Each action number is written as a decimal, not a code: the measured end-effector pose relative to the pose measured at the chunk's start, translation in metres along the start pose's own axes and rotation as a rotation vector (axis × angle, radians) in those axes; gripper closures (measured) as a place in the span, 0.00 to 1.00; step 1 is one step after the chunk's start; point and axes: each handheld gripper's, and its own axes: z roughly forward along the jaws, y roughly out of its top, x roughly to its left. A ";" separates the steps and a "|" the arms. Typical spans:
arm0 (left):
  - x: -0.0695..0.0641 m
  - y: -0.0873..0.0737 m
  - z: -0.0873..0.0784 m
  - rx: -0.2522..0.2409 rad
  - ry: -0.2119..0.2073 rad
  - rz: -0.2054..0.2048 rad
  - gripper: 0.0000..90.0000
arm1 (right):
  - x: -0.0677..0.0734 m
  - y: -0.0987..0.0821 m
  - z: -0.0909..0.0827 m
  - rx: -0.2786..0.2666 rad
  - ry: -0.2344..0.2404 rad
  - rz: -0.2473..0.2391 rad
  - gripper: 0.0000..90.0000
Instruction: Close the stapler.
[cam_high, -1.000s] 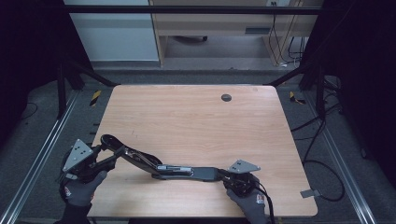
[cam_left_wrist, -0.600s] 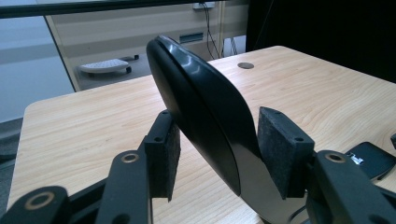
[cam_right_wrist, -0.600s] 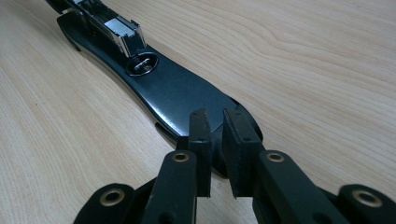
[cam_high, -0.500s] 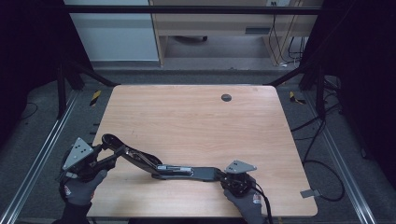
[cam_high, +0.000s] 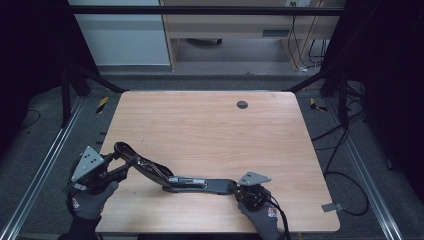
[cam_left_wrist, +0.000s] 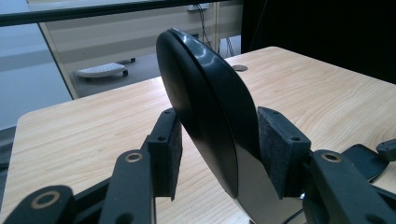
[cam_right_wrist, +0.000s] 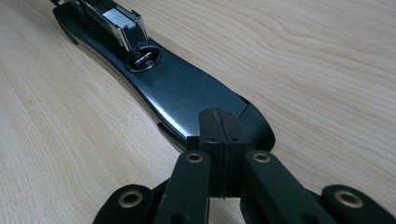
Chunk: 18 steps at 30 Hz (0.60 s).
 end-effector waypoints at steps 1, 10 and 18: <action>0.000 0.001 0.000 0.001 0.000 0.003 0.58 | 0.000 0.000 0.000 0.000 0.000 -0.001 1.00; -0.006 0.005 0.002 0.002 -0.006 0.020 0.58 | 0.002 0.001 0.002 -0.002 0.011 0.003 1.00; -0.017 0.014 0.008 -0.003 -0.025 0.050 0.60 | 0.002 0.000 0.003 -0.008 0.015 0.000 1.00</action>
